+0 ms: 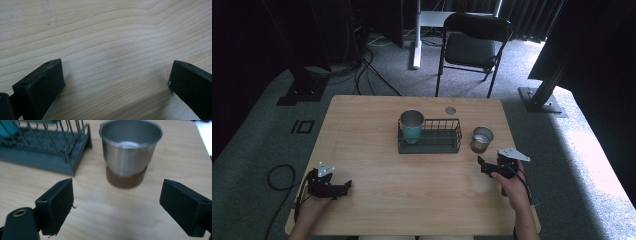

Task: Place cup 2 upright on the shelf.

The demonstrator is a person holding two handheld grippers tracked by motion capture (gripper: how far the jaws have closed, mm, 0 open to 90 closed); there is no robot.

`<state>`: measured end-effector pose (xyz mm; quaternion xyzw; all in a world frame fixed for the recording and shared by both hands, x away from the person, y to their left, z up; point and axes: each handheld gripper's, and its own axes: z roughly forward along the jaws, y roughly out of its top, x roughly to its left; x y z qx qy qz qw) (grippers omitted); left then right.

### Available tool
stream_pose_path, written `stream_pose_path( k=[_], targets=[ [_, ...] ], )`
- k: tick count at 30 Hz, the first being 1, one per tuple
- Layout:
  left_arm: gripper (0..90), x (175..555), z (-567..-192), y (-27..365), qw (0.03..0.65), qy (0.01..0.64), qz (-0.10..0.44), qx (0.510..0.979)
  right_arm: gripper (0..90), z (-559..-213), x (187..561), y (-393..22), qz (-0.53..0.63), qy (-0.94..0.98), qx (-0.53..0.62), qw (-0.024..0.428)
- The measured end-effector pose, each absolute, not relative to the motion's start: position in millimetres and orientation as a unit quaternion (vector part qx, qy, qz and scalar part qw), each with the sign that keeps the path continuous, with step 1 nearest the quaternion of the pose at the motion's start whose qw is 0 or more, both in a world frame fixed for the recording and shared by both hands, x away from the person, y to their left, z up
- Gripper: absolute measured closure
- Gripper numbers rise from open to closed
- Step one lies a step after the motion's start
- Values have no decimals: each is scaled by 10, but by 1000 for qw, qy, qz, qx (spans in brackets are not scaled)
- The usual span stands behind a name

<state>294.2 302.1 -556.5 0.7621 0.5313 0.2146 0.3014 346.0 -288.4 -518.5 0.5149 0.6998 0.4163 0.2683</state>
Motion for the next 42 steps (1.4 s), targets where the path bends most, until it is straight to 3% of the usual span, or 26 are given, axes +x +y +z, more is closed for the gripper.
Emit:
stream_pose_path(
  k=[18, 42],
  targets=[
    [7, 2941, -5566, 3020, 302, 532, 215, 762, 116, -5076, 3818, -2858, 420, 684, 517, 296],
    [7, 2941, -5566, 3021, 302, 532, 215, 762, 116, -5105, 4143, -2749, 413, 681, 526, 297]
  ],
)
